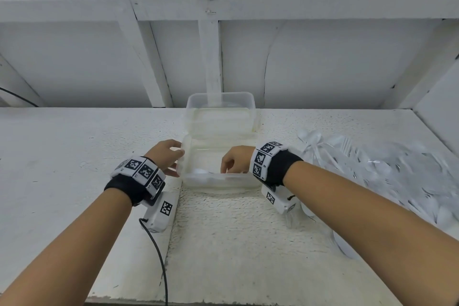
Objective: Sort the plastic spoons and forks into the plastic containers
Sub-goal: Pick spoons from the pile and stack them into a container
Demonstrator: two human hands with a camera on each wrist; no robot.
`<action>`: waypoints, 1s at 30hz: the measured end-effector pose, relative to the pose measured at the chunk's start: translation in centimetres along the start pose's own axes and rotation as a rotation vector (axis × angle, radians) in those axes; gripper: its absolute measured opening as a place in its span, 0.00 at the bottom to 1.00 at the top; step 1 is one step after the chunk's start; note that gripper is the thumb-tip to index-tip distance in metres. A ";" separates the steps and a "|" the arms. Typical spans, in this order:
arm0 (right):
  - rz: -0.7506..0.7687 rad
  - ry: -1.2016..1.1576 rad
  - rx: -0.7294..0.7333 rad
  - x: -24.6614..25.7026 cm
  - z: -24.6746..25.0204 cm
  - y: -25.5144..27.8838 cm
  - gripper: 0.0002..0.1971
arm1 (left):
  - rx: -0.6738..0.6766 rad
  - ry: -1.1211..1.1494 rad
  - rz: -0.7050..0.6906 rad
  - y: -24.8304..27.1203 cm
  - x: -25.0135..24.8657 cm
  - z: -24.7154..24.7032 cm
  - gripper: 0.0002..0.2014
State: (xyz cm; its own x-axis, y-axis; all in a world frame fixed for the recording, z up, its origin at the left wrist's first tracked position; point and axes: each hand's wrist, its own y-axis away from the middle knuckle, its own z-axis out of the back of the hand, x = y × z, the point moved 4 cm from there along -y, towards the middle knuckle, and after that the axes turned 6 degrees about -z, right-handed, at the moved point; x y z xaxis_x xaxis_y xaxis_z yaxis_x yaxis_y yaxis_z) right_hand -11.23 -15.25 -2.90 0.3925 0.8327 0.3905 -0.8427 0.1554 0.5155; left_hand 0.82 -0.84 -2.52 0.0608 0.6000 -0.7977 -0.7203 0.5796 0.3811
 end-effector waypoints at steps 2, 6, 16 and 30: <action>-0.006 0.001 -0.028 -0.1 -0.1 -0.2 0.14 | -0.001 -0.006 -0.003 -0.1 0.0 0.1 0.15; -0.007 -0.017 -0.025 -0.1 -0.2 -0.5 0.13 | -0.001 -0.016 -0.004 -0.2 0.0 0.1 0.15; 0.042 -0.017 -0.156 -0.8 2.7 2.6 0.17 | -0.158 -0.390 -0.192 0.9 -3.1 0.9 0.19; -0.367 -0.027 -0.317 -20.4 4.8 19.9 0.15 | 0.335 -0.569 -0.687 4.5 -17.2 -23.2 0.14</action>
State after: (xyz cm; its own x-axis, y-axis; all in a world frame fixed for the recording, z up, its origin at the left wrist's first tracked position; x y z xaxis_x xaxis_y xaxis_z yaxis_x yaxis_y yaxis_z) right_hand -34.27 -31.66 3.04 0.6909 0.6791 0.2480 -0.7157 0.5942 0.3669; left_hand -19.53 -21.38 2.07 0.7881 0.1961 -0.5834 -0.1712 0.9803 0.0982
